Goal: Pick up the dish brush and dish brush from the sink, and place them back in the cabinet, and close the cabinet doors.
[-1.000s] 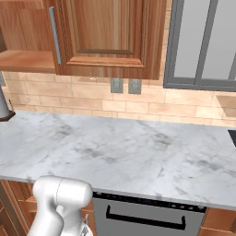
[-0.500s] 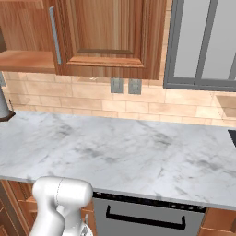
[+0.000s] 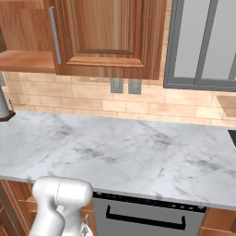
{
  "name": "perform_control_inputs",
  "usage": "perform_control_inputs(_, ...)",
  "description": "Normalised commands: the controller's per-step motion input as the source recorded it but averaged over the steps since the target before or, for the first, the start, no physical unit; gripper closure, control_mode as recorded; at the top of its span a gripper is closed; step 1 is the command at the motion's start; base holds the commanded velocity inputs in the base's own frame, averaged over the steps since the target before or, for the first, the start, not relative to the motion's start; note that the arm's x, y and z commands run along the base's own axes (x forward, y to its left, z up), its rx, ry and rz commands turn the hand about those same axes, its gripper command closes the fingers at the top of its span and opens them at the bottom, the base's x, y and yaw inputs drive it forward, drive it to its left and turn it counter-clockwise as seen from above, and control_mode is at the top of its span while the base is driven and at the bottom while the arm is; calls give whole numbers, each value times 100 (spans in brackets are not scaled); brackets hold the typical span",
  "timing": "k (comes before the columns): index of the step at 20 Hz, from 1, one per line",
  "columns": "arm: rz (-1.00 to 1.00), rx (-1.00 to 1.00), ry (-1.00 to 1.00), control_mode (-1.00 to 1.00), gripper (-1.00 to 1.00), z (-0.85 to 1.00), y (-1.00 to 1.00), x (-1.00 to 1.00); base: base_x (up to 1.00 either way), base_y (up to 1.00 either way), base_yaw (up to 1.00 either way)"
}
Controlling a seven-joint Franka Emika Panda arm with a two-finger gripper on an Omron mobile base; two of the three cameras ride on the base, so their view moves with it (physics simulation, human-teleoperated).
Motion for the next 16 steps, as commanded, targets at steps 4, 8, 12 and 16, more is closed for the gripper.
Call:
perform_control_inputs(4, 4, 0, 0, -100, -100, -3, 31, 0, 0, 0, 0)
perform_control_inputs(8, 4, 0, 0, -100, -100, -9, 31, 0, 0, 0, 0)
perform_control_inputs(12, 4, 0, 0, -100, -100, -21, 23, 0, 0, 0, 0)
perform_control_inputs(16, 2, 0, 0, -100, -100, -30, 16, 0, 0, 0, 0)
